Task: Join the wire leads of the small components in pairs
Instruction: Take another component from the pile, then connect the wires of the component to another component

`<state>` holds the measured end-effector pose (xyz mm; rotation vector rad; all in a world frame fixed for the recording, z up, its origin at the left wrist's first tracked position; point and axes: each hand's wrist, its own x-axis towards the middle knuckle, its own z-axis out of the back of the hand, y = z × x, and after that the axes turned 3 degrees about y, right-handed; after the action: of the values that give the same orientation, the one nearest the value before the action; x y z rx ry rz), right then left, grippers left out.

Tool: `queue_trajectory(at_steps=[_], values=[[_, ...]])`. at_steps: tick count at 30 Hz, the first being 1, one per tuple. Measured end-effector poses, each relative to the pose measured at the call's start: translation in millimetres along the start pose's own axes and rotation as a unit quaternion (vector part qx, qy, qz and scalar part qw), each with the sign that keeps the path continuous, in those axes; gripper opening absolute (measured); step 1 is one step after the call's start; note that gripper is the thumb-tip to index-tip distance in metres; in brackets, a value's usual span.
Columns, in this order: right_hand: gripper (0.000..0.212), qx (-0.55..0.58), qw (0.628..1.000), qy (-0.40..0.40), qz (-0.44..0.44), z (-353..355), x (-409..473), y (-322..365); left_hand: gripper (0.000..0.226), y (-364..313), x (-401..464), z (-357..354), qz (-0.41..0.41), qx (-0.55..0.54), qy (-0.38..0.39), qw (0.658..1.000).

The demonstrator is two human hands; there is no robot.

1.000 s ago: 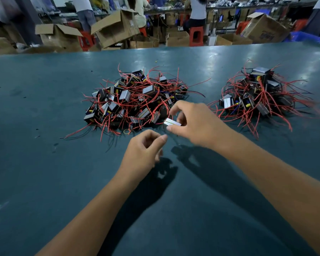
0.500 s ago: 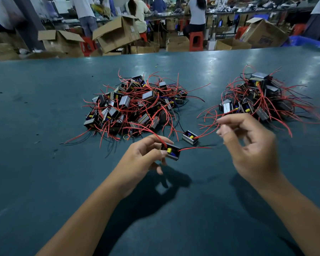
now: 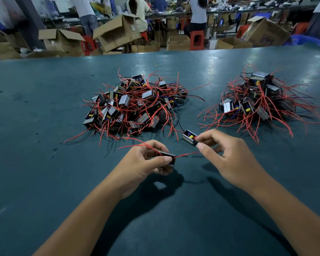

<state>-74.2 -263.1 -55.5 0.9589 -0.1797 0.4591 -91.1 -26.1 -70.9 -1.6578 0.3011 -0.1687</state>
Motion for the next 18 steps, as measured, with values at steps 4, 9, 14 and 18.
queue_trajectory(at_steps=[4, 9, 14, 18], values=[[0.007, 0.009, 1.0, -0.008, -0.016, 3, 2, -2, 0.019, -1, 0, -1, -0.012, 0.019, -0.025, 0.999], [0.012, 0.079, 0.996, -0.008, -0.052, 5, 5, -6, 0.018, -1, 2, 2, -0.006, 0.004, -0.073, 0.997], [0.002, 0.026, 0.991, 0.115, -0.07, 2, 3, -9, 0.014, -2, 4, 10, 0.044, 0.003, -0.093, 0.995], [0.013, -0.023, 0.991, 0.11, -0.07, -4, 2, -11, 0.02, 2, 6, 14, 0.073, 0.02, -0.09, 0.993]])
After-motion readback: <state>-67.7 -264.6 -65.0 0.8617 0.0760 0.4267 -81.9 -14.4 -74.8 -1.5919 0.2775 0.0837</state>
